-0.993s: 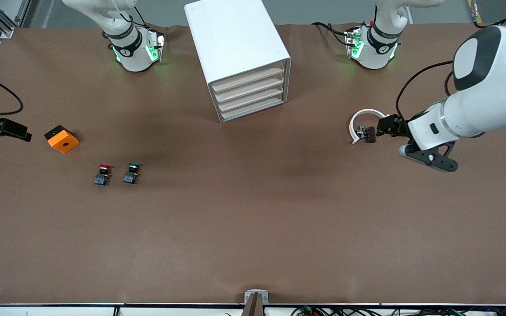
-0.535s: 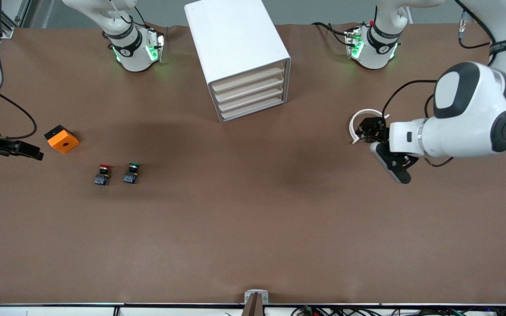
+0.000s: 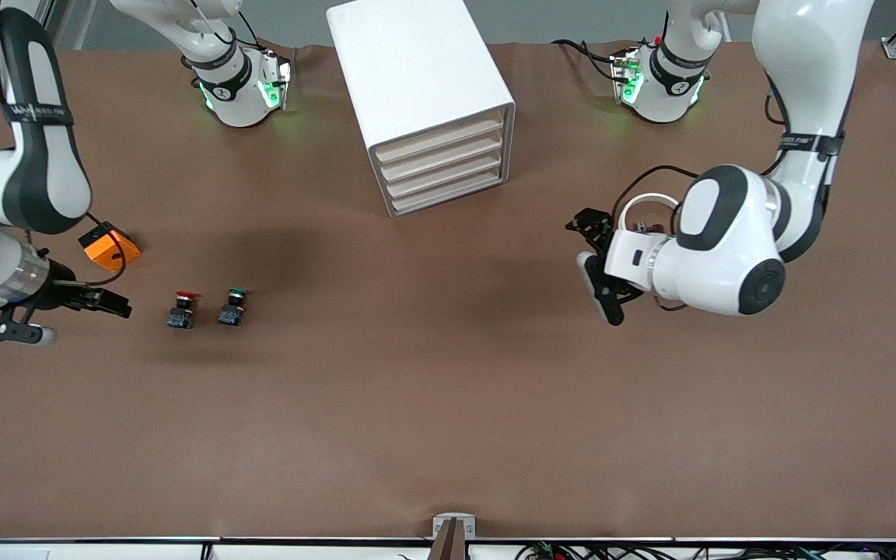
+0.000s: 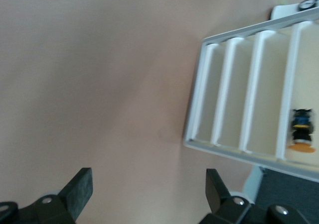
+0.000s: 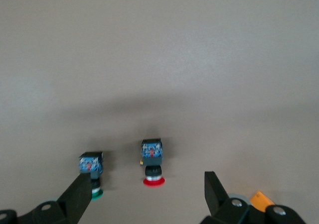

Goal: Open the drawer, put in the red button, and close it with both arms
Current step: 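Grasp the drawer front with the left gripper while the right gripper grasps the button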

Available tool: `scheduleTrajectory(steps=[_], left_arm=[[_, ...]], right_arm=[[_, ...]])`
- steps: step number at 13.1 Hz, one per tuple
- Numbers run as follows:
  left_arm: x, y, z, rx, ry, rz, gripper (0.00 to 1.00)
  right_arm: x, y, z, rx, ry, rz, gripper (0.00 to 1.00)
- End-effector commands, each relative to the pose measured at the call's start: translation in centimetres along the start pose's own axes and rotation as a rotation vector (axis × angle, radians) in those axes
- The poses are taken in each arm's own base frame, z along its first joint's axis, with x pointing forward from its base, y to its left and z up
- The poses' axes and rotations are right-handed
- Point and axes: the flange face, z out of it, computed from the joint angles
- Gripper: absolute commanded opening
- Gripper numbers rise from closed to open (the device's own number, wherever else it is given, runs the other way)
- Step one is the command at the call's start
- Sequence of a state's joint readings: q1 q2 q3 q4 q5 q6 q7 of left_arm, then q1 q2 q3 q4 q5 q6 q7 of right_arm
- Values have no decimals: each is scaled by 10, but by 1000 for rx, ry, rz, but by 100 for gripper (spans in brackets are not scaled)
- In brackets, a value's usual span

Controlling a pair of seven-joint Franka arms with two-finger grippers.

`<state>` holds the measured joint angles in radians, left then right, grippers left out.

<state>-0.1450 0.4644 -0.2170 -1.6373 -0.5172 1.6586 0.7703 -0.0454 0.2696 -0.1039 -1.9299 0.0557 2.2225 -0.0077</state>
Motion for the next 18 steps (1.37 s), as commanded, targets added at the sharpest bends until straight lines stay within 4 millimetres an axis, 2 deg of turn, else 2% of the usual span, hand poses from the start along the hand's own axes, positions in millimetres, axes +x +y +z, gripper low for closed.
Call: scheduleTrajectory(steps=[1,4,6,8,11,13,16,18], left_arm=[[14,2,41,-85,-12,67,100],[26,2,86,-171,-35,72,100],[36,13,112,-191,-72,92,100],[44,29,128,-212,-90,113,100],[46,46,157,-298,-92,100,100],[48,54,177,-354,-88,90,100],[45,43,202,-397,-108,77,100],[43,41,210,-421,-110,67,100]], right_arm=[[-8,-5,33,3,29,11,100],[-7,-6,78,-8,13,7,100],[-8,-10,103,-14,4,-2,100],[-10,-12,114,-17,0,-3,100],[-32,-15,141,-20,20,6,100],[-38,-16,152,-23,2,2,100],[-49,-15,162,-25,-26,3,100],[-50,-14,168,-27,-35,3,100]])
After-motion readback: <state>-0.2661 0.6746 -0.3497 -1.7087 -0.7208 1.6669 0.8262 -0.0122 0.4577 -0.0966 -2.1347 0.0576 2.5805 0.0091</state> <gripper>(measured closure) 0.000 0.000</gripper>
